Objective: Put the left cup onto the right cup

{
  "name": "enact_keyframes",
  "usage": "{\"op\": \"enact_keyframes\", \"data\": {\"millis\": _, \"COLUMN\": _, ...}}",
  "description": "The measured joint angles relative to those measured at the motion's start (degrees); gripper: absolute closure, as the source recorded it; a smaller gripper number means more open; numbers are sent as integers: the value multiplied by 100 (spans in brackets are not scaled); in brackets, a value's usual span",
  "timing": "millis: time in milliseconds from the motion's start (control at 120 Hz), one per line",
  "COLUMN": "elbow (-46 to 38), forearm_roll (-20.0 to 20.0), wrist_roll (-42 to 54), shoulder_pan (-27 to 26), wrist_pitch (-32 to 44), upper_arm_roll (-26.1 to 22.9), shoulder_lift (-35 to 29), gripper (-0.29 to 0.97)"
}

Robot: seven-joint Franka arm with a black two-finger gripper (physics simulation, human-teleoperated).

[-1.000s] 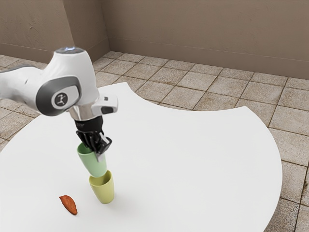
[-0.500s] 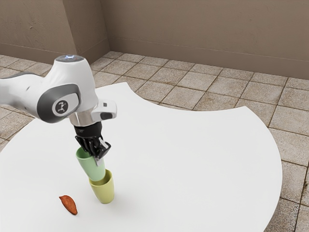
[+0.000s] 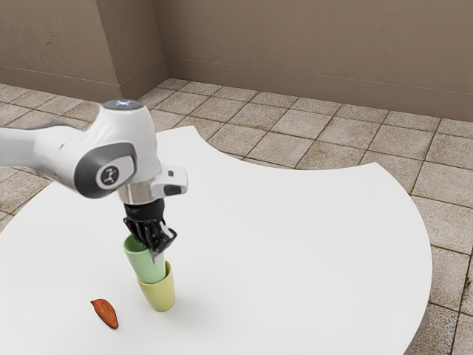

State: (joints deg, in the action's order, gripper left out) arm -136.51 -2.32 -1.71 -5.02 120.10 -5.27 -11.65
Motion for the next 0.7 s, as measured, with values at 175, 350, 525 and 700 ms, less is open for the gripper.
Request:
{"op": "enact_keyframes", "data": {"millis": 175, "elbow": -24, "forearm_roll": -33, "wrist_roll": 16, "shoulder_pan": 3, "wrist_pitch": 111, "upper_arm_roll": -1, "shoulder_lift": 57, "gripper": 50}}
{"op": "enact_keyframes", "data": {"millis": 350, "elbow": -20, "forearm_roll": -40, "wrist_roll": 34, "shoulder_pan": 4, "wrist_pitch": 153, "upper_arm_roll": -3, "shoulder_lift": -62, "gripper": 22}}
{"op": "enact_keyframes", "data": {"millis": 525, "elbow": 42, "forearm_roll": -43, "wrist_roll": 64, "shoulder_pan": 7, "wrist_pitch": 53, "upper_arm_roll": 2, "shoulder_lift": -471, "gripper": 10}}
{"op": "enact_keyframes", "data": {"millis": 700, "elbow": 899, "forearm_roll": -47, "wrist_roll": 101, "shoulder_pan": 9, "wrist_pitch": -393, "upper_arm_roll": 231, "shoulder_lift": -304, "gripper": 4}}
